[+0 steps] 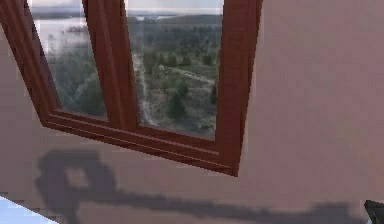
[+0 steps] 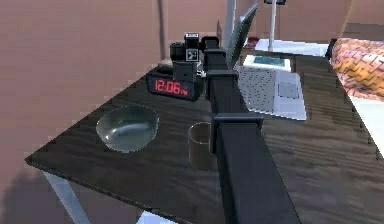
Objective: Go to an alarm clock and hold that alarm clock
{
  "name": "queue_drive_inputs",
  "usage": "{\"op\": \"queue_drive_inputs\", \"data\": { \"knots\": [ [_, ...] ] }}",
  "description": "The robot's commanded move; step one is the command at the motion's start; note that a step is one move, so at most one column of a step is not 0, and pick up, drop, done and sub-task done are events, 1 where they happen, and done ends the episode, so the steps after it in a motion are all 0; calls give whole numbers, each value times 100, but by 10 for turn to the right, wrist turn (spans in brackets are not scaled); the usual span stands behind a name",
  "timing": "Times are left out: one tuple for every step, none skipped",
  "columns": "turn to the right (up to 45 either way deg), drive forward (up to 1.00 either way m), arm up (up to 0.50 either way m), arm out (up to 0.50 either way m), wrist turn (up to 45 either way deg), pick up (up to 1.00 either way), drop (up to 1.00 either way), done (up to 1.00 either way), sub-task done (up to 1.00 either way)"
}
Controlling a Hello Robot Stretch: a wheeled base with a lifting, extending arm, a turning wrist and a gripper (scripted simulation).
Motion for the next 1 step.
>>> {"op": "queue_drive_inputs", "data": {
  "knots": [
    [0,0,0,0,0,0,0,100,0]
  ]
}}
